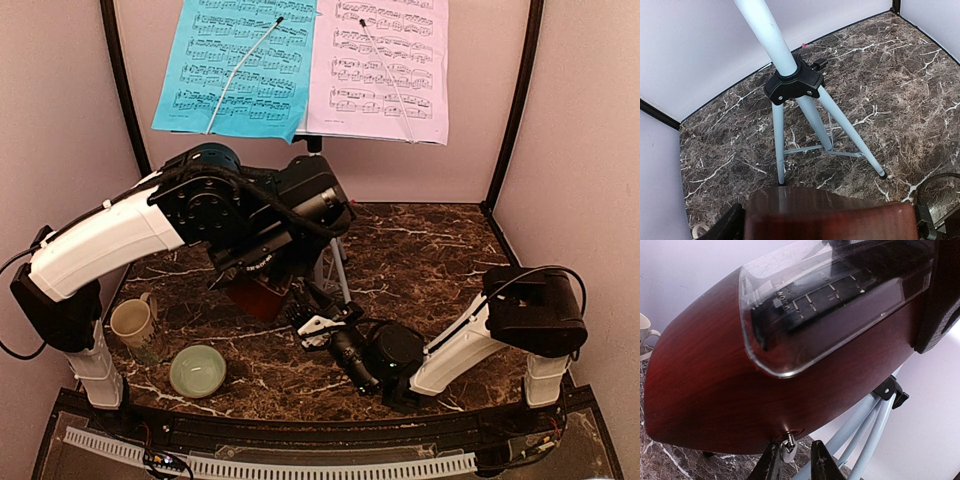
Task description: Set up the instrument practice props
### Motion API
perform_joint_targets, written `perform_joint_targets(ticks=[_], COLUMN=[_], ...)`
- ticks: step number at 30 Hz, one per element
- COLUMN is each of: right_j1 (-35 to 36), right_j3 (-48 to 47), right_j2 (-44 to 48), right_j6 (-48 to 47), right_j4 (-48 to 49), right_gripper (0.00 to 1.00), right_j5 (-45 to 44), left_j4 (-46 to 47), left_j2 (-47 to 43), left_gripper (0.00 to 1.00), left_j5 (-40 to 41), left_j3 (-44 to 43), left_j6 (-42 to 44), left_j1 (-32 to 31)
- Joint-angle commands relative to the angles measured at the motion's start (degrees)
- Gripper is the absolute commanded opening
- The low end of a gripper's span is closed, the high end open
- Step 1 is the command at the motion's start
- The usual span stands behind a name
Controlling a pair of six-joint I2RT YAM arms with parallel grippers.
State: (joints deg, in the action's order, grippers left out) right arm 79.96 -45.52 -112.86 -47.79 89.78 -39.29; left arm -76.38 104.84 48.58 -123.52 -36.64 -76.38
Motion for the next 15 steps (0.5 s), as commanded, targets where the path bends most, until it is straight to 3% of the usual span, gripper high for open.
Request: perform_joint_targets(ticks=[1,11,15], right_j1=[-0.24,-1.03,-1.08], right_j3=[-0.43,0.16,0.86], right_j2=[1.67,2.61,3.52], right_j6=[-0.22,-0.06,1.66], right_j4=[13.05,13.05,13.05], right_gripper=[0.21,0.01,0.0], right_j5=[-0.77,-0.55,0.41], left_j4=[1.91,2.33,3.32], left_j2=[-4.47,-4.53,-4.91], left_gripper=[0.0,0.0,0.0], left_j5=[2.4,2.57,3.26], left_j3=[-0.11,-0.01,0.77], left_j6=[-0.1,0.19,0.59], left_j1=[-0.39,-0.55,-0.99])
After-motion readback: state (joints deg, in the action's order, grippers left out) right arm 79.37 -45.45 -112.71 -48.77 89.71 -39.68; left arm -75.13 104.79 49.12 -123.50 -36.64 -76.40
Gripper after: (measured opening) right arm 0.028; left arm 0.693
